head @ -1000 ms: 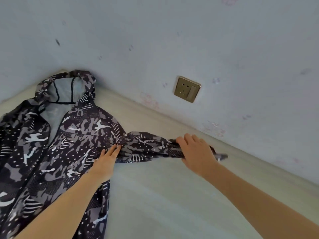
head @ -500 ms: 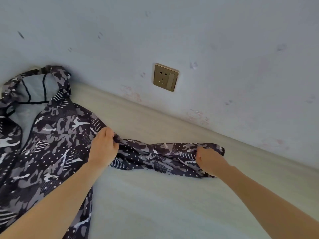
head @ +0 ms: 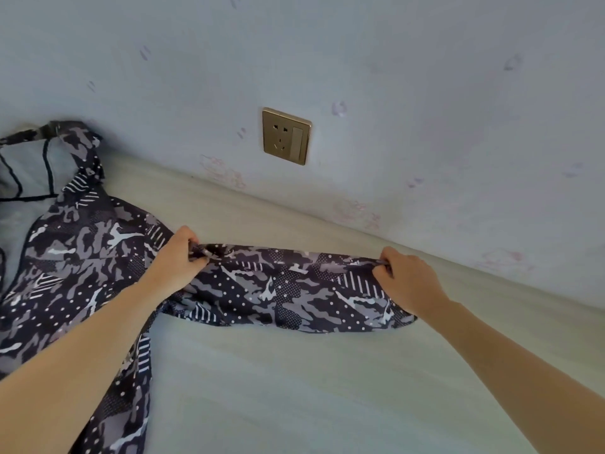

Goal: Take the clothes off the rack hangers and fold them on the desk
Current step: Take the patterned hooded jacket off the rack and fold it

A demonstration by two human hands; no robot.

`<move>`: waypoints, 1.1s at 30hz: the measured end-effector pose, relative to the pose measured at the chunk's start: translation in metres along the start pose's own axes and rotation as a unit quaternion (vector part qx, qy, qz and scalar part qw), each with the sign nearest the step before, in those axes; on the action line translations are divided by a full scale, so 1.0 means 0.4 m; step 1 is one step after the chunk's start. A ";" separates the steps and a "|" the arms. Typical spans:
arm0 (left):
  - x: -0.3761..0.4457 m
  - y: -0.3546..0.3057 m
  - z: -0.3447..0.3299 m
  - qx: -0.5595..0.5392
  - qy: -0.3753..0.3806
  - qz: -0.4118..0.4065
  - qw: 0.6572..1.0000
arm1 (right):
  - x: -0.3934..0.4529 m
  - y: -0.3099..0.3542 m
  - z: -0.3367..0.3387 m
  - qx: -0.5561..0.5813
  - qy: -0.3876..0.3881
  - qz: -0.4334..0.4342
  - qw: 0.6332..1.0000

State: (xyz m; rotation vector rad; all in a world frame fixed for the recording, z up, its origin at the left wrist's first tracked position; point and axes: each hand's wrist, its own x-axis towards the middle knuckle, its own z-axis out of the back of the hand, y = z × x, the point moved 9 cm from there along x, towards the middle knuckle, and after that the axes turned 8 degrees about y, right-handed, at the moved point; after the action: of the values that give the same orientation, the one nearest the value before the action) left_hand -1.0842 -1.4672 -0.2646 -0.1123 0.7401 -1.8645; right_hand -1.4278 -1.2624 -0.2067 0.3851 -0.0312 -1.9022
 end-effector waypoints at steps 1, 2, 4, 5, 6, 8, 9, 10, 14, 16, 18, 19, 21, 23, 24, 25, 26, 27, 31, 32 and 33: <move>-0.004 -0.003 -0.004 0.017 -0.012 -0.013 1.000 | -0.010 -0.018 -0.005 -0.009 0.008 -0.009 1.000; -0.006 -0.001 -0.018 0.061 -0.013 -0.022 0.998 | -0.016 -0.039 -0.018 -0.023 0.027 -0.023 0.999; -0.015 0.024 -0.067 0.159 0.021 0.002 0.987 | -0.026 -0.089 -0.073 -0.059 0.106 -0.074 0.990; -0.022 0.045 -0.093 0.182 0.043 0.027 0.982 | -0.034 -0.109 -0.105 -0.085 0.160 -0.101 0.978; -0.030 0.062 -0.117 0.185 0.059 0.045 0.980 | -0.040 -0.118 -0.129 -0.115 0.204 -0.116 0.965; -0.049 0.072 -0.145 0.147 0.068 0.045 0.986 | -0.035 -0.098 -0.146 -0.144 0.224 -0.110 0.958; -0.058 0.067 -0.146 0.118 0.061 0.031 0.991 | -0.020 -0.070 -0.143 -0.138 0.210 -0.093 0.963; -0.069 0.054 -0.145 0.096 0.052 0.013 0.994 | -0.008 -0.037 -0.136 -0.118 0.194 -0.076 0.971; -0.136 0.041 -0.102 0.014 0.000 -0.022 1.000 | 0.077 0.173 -0.141 -0.016 0.183 0.026 0.983; -0.175 0.053 -0.086 -0.019 -0.014 -0.021 0.999 | 0.116 0.282 -0.158 0.031 0.192 0.062 0.979; -0.203 0.084 -0.081 -0.020 -0.004 -0.009 1.000 | 0.152 0.386 -0.172 0.071 0.205 0.082 0.973; -0.214 0.102 -0.080 -0.010 0.007 0.005 1.000 | 0.168 0.431 -0.176 0.089 0.212 0.088 0.969; -0.234 0.146 -0.078 0.016 0.028 0.041 0.999 | 0.204 0.522 -0.187 0.109 0.222 0.101 0.964; -0.256 0.176 -0.075 0.037 0.035 0.069 0.996 | 0.238 0.603 -0.201 0.120 0.231 0.110 0.959; -0.266 0.183 -0.077 0.041 0.035 0.077 0.996 | 0.253 0.631 -0.208 0.124 0.235 0.110 0.958; -0.280 0.194 -0.080 0.039 0.034 0.092 0.994 | 0.267 0.665 -0.217 0.125 0.243 0.108 0.956; -0.291 0.196 -0.086 0.037 0.033 0.106 0.993 | 0.278 0.682 -0.220 0.130 0.248 0.100 0.955; -0.308 0.210 -0.088 0.031 0.031 0.127 0.991 | 0.288 0.710 -0.226 0.135 0.257 0.092 0.952; -0.343 0.215 -0.089 0.041 0.022 0.156 0.987 | 0.316 0.758 -0.234 0.169 0.279 0.059 0.943; -0.348 0.216 -0.086 0.043 0.018 0.155 0.987 | 0.323 0.768 -0.248 0.175 0.289 0.055 0.940; -0.351 0.214 -0.080 0.043 0.012 0.152 0.987 | 0.328 0.771 -0.259 0.178 0.297 0.051 0.937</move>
State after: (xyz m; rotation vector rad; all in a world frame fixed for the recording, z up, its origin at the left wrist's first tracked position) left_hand -0.9690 -1.3509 -0.3000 0.0763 0.6519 -1.6048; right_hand -1.1589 -1.4775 -0.2741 1.1701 0.0064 -1.6078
